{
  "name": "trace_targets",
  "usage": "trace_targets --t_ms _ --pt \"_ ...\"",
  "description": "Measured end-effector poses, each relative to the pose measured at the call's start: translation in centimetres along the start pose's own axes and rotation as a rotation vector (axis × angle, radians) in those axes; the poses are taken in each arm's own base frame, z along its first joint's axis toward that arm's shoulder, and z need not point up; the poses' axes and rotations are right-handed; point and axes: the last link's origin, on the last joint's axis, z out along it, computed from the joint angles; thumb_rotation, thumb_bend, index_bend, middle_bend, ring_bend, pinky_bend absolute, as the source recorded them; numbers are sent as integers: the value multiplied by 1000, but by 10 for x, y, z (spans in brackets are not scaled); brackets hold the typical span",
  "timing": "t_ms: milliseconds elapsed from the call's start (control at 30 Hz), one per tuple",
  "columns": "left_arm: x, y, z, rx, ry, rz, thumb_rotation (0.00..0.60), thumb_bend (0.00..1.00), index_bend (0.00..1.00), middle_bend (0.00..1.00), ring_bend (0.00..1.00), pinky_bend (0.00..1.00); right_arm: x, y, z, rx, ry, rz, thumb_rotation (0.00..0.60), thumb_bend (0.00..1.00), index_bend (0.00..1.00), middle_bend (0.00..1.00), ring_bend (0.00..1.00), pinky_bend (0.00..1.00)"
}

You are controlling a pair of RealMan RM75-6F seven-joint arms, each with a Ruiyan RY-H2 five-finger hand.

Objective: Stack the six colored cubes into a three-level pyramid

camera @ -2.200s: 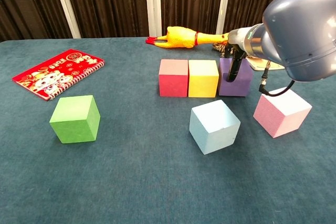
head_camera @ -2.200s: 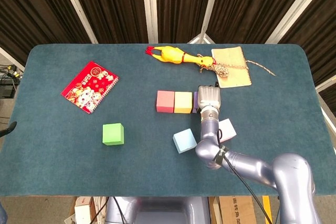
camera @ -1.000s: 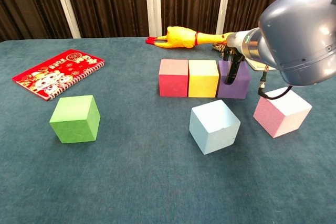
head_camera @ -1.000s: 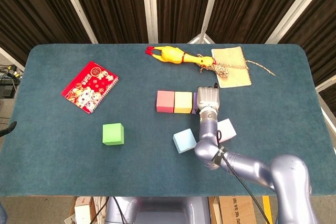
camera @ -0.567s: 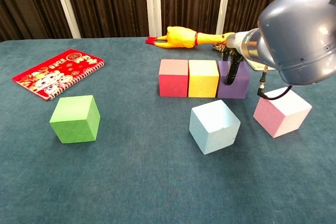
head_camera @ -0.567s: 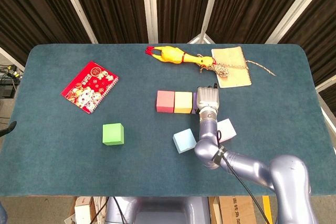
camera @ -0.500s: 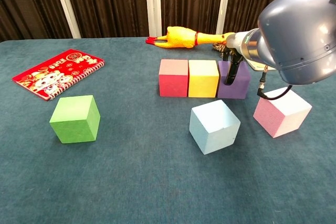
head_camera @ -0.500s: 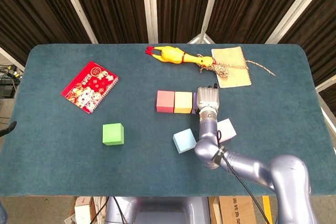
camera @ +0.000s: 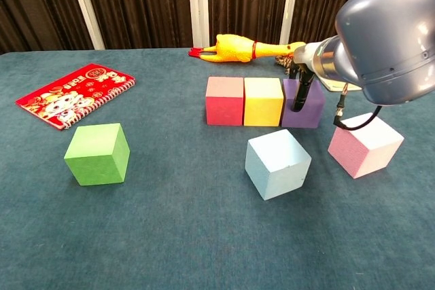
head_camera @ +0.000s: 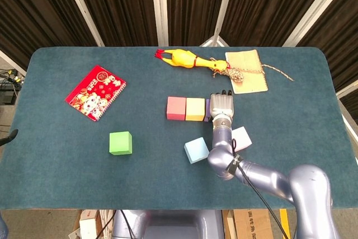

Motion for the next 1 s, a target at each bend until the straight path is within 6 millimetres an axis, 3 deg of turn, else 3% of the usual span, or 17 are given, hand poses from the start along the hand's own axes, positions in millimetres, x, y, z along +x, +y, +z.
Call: trace_targets --t_ms 1000 --pt "0 1 0 10 0 -3 600 159 139 5 28 62 9 3 -6 -8 -6 -34 600 252 222 126 11 0"
